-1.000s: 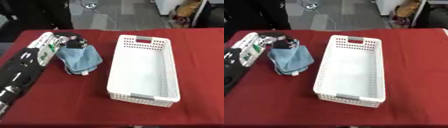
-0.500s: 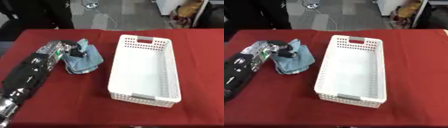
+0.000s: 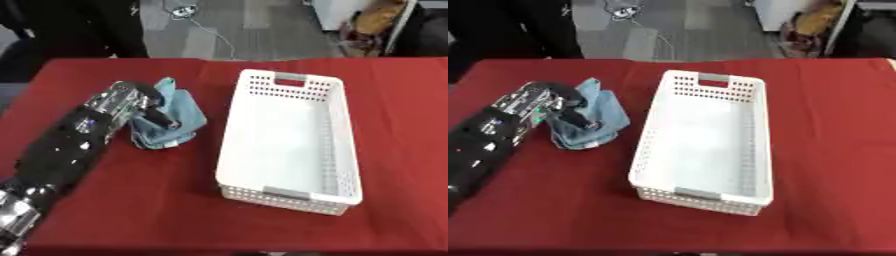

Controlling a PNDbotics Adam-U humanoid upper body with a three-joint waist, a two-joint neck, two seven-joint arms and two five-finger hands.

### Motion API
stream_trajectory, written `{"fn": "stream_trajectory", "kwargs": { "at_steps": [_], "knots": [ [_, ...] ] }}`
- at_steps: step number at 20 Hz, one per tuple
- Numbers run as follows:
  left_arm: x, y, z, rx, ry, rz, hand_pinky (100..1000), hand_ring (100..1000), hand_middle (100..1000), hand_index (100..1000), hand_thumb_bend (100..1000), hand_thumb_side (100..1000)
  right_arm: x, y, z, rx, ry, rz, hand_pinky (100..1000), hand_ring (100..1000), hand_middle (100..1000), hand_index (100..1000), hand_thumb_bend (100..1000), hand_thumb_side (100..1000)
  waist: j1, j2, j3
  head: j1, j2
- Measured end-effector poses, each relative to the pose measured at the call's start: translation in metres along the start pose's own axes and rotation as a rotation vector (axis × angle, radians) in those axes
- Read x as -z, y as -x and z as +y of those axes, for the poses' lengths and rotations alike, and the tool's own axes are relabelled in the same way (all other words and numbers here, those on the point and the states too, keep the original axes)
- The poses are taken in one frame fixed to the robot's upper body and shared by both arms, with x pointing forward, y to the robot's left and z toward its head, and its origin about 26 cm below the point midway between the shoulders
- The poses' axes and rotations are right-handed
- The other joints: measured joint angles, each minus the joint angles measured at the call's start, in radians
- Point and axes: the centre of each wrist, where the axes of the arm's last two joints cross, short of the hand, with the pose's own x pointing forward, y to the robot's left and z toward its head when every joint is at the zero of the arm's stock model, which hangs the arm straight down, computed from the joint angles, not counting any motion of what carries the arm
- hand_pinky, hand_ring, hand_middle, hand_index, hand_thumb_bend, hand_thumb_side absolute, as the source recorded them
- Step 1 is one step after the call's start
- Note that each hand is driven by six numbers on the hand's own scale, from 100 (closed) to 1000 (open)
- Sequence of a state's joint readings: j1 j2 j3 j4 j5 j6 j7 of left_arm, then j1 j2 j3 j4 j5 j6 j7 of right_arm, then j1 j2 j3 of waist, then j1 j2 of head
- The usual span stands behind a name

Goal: Pick up objects on the table and place them in the box.

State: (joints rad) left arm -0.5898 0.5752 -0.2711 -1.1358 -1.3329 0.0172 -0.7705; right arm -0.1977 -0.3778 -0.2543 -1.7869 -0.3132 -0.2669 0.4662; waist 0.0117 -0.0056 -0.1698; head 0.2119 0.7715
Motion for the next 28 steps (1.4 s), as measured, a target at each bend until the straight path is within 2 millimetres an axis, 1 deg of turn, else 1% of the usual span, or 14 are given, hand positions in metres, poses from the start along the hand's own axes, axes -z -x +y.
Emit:
{"fn": "stream_trajectory", "kwargs": {
  "at_steps": [4, 7, 9, 12, 15, 21, 22, 23, 24, 25, 26, 27, 28],
  "knots": [
    [-0.001, -0.008, 0.003, 0.061, 0.018, -0.006, 937, 914, 871, 976, 872, 1000, 0.001, 0.0, 0.0, -0.001, -0.002, -0.003, 809, 945, 881, 1000, 100, 942, 0.0, 0.0, 0.0, 0.0, 0.0],
    [-0.001, -0.009, 0.004, 0.08, 0.038, -0.004, 925, 905, 860, 976, 877, 1000, 0.001, 0.0, 0.0, 0.001, -0.004, -0.002, 809, 945, 881, 1000, 100, 942, 0.0, 0.0, 0.0, 0.0, 0.0],
    [0.0, -0.009, 0.003, 0.083, 0.051, -0.004, 899, 876, 831, 978, 880, 963, 0.001, 0.0, 0.0, 0.001, -0.005, -0.002, 809, 946, 881, 1000, 100, 942, 0.0, 0.0, -0.001, 0.0, 0.0],
    [0.002, -0.009, 0.002, 0.072, 0.063, 0.003, 873, 860, 824, 977, 881, 908, 0.001, 0.0, 0.0, 0.001, -0.005, -0.002, 809, 946, 881, 1000, 100, 943, 0.0, 0.0, -0.002, 0.0, 0.0],
    [0.003, -0.005, 0.0, 0.035, 0.064, 0.02, 855, 856, 850, 988, 890, 895, 0.001, 0.0, 0.0, 0.001, -0.005, -0.002, 809, 946, 881, 1000, 100, 943, 0.0, 0.0, -0.003, 0.0, 0.0],
    [0.011, 0.003, -0.008, -0.116, 0.05, 0.059, 847, 873, 870, 1000, 890, 862, 0.001, 0.0, 0.0, 0.001, -0.005, -0.002, 809, 946, 881, 1000, 100, 941, 0.0, 0.0, -0.003, 0.0, 0.0],
    [0.013, 0.005, -0.011, -0.136, 0.051, 0.07, 833, 864, 867, 1000, 867, 856, 0.001, 0.0, 0.0, 0.001, -0.004, -0.002, 809, 946, 881, 1000, 100, 943, 0.0, 0.0, -0.003, 0.0, 0.0],
    [0.015, 0.006, -0.014, -0.158, 0.052, 0.078, 796, 848, 855, 998, 851, 846, 0.001, 0.0, 0.0, 0.001, -0.004, -0.002, 809, 946, 881, 1000, 100, 940, -0.001, 0.0, -0.002, 0.0, 0.0],
    [0.017, 0.006, -0.017, -0.178, 0.052, 0.086, 778, 828, 837, 981, 827, 834, 0.001, 0.0, 0.0, 0.001, -0.004, -0.002, 809, 946, 881, 1000, 100, 944, -0.001, 0.0, -0.002, 0.0, 0.0],
    [0.019, 0.007, -0.019, -0.198, 0.05, 0.093, 783, 830, 840, 983, 831, 835, 0.001, 0.0, 0.0, 0.001, -0.004, -0.002, 809, 946, 881, 1000, 100, 944, -0.001, 0.001, -0.002, 0.0, 0.0],
    [0.021, 0.007, -0.022, -0.219, 0.045, 0.098, 713, 783, 809, 947, 787, 830, 0.001, 0.0, 0.0, 0.001, -0.004, -0.002, 809, 946, 881, 1000, 100, 944, -0.001, 0.001, -0.002, 0.0, 0.0],
    [0.023, 0.008, -0.023, -0.241, 0.038, 0.104, 700, 774, 802, 938, 778, 829, 0.001, 0.0, 0.0, 0.0, -0.004, -0.002, 809, 946, 881, 1000, 100, 944, -0.001, 0.001, -0.002, 0.0, 0.0],
    [0.025, 0.009, -0.024, -0.264, 0.03, 0.108, 566, 663, 750, 882, 710, 788, 0.001, 0.0, 0.0, 0.0, -0.003, -0.002, 809, 946, 881, 1000, 100, 944, -0.001, 0.001, -0.002, 0.0, 0.0]
  ]
}}
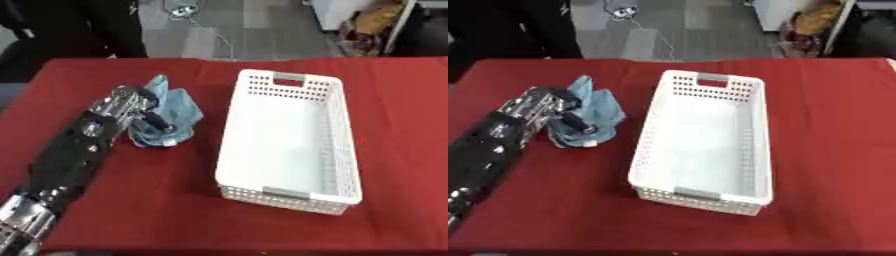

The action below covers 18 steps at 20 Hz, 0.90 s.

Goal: Pick up objects on the table and place them in the box.

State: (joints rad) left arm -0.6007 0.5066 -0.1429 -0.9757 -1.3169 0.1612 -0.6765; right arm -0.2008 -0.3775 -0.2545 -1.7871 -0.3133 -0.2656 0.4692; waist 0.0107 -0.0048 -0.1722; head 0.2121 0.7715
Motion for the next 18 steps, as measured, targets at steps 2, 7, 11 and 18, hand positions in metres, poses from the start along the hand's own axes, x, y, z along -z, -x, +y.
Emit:
{"fn": "stream_trajectory", "kwargs": {
  "at_steps": [2, 7, 11, 18],
  "knots": [
    [0.004, 0.002, -0.003, -0.054, -0.017, 0.002, 437, 540, 670, 803, 645, 726, 0.0, 0.0, 0.0, 0.0, 0.0, 0.0, 809, 946, 881, 1000, 100, 944, 0.0, 0.0, 0.0, 0.001, 0.0],
    [0.011, 0.007, -0.012, -0.203, -0.083, 0.016, 185, 234, 451, 556, 368, 330, 0.0, 0.0, 0.0, 0.0, 0.001, -0.001, 809, 946, 881, 1000, 100, 944, 0.0, 0.001, 0.0, 0.008, 0.0],
    [0.019, 0.008, -0.02, -0.308, -0.117, 0.04, 100, 100, 298, 389, 180, 144, 0.0, 0.0, 0.0, 0.0, 0.001, -0.001, 809, 946, 881, 1000, 100, 943, 0.0, 0.0, 0.0, 0.009, 0.0],
    [0.03, 0.011, -0.034, -0.402, -0.221, 0.1, 100, 100, 188, 280, 100, 142, 0.002, -0.001, 0.0, -0.001, 0.0, -0.006, 809, 946, 881, 1000, 100, 943, 0.0, -0.001, 0.0, 0.013, 0.0]
  ]
}}
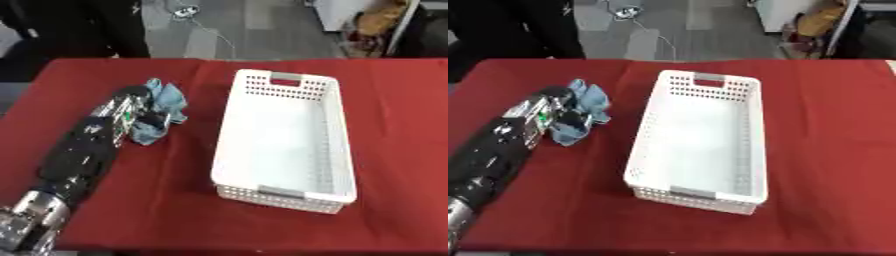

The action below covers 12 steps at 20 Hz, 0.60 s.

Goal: Pick up objects on the table and place them in the box.

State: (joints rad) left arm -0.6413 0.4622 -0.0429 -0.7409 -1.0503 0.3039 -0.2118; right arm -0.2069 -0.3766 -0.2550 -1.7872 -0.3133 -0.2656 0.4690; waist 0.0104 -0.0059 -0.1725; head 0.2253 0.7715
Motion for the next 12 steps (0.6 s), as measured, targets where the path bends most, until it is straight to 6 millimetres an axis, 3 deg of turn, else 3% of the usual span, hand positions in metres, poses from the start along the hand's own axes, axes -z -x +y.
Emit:
{"fn": "stream_trajectory", "kwargs": {
  "at_steps": [6, 12],
  "knots": [
    [0.0, 0.011, -0.01, -0.149, -0.048, -0.006, 100, 100, 163, 256, 100, 255, 0.001, 0.0, 0.0, 0.0, 0.002, 0.0, 809, 946, 881, 1000, 100, 943, 0.0, 0.001, 0.0, 0.0, 0.0],
    [-0.009, 0.026, -0.01, -0.576, -0.102, -0.066, 100, 100, 162, 234, 100, 291, 0.0, 0.0, 0.0, -0.001, 0.004, 0.0, 809, 946, 881, 1000, 100, 943, -0.005, 0.008, 0.003, -0.006, 0.0]
  ]
}}
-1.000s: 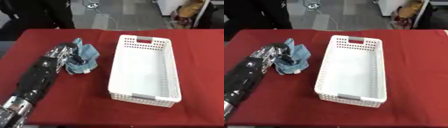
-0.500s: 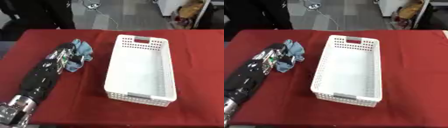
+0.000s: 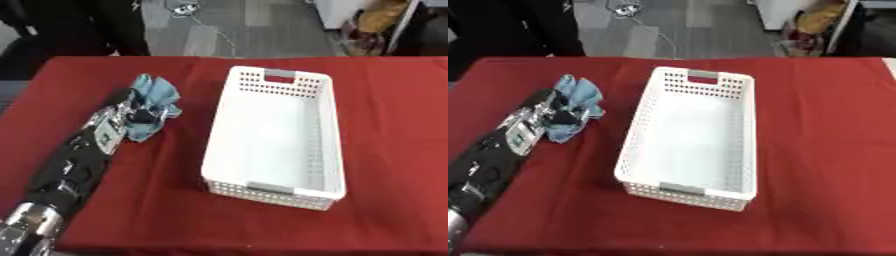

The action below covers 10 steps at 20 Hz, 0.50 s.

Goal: Pick up objects on the table and place them in the box.

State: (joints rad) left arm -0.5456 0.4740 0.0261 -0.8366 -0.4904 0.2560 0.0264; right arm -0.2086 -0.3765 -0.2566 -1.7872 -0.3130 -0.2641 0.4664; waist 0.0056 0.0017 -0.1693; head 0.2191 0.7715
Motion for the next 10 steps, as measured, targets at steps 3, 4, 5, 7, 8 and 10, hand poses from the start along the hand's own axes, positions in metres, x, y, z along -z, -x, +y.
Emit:
{"fn": "stream_trajectory", "kwargs": {
  "at_steps": [3, 4, 5, 7, 8, 10],
  "knots": [
    [-0.006, -0.013, 0.011, -0.217, -0.071, -0.096, 100, 100, 162, 230, 100, 349, 0.0, 0.0, -0.001, -0.001, 0.002, 0.0, 809, 946, 881, 1000, 100, 943, -0.001, 0.001, 0.0, -0.001, 0.0],
    [-0.008, -0.021, 0.018, -0.284, -0.103, -0.14, 100, 100, 162, 230, 100, 335, 0.0, 0.0, -0.001, -0.002, 0.004, 0.0, 809, 946, 881, 1000, 100, 943, 0.0, 0.001, 0.0, -0.001, 0.0],
    [-0.011, -0.028, 0.024, -0.347, -0.133, -0.183, 100, 100, 162, 230, 100, 407, -0.001, 0.0, -0.001, -0.003, 0.004, 0.001, 809, 946, 881, 1000, 100, 943, 0.0, 0.001, 0.0, -0.002, 0.0],
    [-0.019, -0.048, 0.037, -0.469, -0.185, -0.284, 100, 100, 162, 231, 100, 439, -0.001, 0.0, -0.001, -0.002, 0.005, 0.001, 809, 946, 881, 1000, 100, 943, 0.0, 0.001, 0.0, -0.009, 0.0],
    [-0.024, -0.057, 0.043, -0.525, -0.205, -0.334, 100, 100, 162, 231, 100, 444, -0.001, 0.0, -0.001, -0.002, 0.005, 0.001, 809, 946, 881, 1000, 100, 943, 0.0, 0.0, 0.0, -0.009, 0.0],
    [-0.033, -0.073, 0.053, -0.616, -0.237, -0.419, 100, 100, 162, 232, 100, 467, -0.001, 0.0, -0.001, -0.002, 0.006, 0.002, 809, 946, 881, 1000, 100, 943, 0.0, 0.0, 0.0, -0.009, 0.0]
  ]
}}
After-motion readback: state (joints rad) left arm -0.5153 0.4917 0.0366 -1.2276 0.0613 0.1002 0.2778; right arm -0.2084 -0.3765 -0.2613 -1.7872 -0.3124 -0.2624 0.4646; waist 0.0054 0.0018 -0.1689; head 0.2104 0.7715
